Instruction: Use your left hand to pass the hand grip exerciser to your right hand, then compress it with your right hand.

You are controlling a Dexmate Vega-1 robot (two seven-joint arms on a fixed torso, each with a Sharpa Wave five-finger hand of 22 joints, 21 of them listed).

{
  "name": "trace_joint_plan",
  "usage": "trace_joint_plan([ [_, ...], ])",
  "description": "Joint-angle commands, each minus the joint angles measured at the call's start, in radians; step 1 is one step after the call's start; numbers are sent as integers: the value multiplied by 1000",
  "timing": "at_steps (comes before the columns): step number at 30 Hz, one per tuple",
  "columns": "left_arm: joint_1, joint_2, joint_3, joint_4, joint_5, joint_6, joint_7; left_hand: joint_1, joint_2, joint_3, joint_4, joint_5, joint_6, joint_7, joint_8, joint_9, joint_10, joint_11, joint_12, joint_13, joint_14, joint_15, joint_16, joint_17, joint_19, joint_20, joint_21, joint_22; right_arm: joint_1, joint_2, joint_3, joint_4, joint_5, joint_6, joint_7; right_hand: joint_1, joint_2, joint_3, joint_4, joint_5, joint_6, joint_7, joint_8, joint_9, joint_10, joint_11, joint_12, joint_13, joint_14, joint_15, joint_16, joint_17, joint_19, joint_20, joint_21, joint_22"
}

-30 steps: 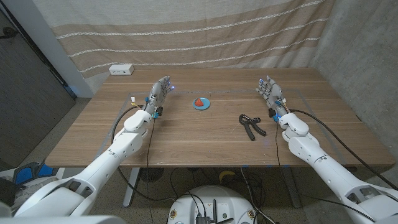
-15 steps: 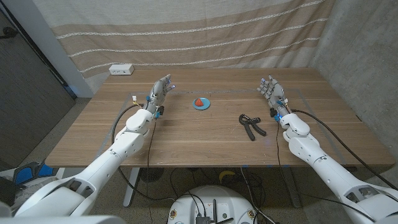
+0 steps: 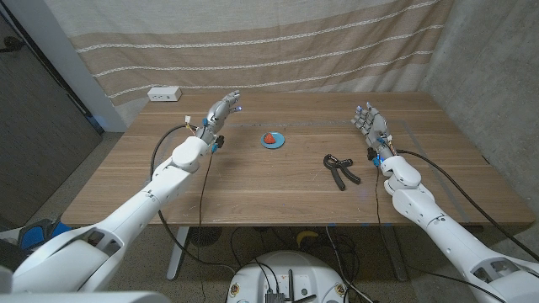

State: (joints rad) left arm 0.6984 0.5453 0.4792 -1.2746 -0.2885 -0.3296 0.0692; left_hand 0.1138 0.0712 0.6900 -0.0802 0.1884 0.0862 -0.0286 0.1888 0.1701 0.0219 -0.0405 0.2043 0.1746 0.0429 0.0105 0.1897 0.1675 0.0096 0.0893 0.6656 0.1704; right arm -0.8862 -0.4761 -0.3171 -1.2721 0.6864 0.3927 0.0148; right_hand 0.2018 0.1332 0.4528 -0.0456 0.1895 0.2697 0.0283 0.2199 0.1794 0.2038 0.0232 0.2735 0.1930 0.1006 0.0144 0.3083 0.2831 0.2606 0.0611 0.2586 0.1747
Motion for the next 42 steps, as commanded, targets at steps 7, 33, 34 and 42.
trace_joint_plan([
  [7, -76, 77, 74, -80, 213, 20, 10, 21, -4, 1, -25, -5, 24, -5, 7, 5, 15, -3, 4, 5, 16, 2, 7, 4, 12, 8, -9, 3, -43, -10, 8, -53, -40, 32, -65, 9, 4, 2, -15, 6, 15, -2, -5, 2, 12, 6, -4, 6, 8, -3, 8, 2, 2, 9, -4, 4],
  [33, -190, 102, 166, -95, 476, -19, -39, 36, 0, -4, -56, -9, 46, -16, 7, 7, 32, -19, 4, 6, 41, -3, 9, 5, 18, 12, -22, 5, -70, -12, 17, -86, -80, 62, -120, 17, 6, 5, -30, 11, 23, -5, -9, 3, 27, 6, -9, 7, 9, -4, 7, 3, 4, 11, -10, 5],
  [34, -195, 104, 171, -97, 487, -18, -43, 36, 0, -4, -57, -9, 47, -16, 7, 7, 33, -21, 5, 6, 41, -3, 9, 5, 19, 12, -23, 5, -71, -11, 18, -87, -81, 65, -122, 17, 6, 6, -31, 12, 23, -5, -9, 3, 27, 7, -9, 7, 9, -3, 7, 3, 4, 11, -10, 5],
  [42, -233, 101, 198, -93, 537, -49, -81, 39, 3, -5, -62, -10, 47, -20, 5, 7, 33, -23, 3, 6, 43, -5, 7, 5, 18, 10, -27, 6, -80, -11, 21, -92, -86, 72, -130, 20, 7, 7, -36, 14, 25, -5, -11, 3, 29, 7, -11, 8, 11, -5, 8, 3, 4, 13, -12, 5],
])
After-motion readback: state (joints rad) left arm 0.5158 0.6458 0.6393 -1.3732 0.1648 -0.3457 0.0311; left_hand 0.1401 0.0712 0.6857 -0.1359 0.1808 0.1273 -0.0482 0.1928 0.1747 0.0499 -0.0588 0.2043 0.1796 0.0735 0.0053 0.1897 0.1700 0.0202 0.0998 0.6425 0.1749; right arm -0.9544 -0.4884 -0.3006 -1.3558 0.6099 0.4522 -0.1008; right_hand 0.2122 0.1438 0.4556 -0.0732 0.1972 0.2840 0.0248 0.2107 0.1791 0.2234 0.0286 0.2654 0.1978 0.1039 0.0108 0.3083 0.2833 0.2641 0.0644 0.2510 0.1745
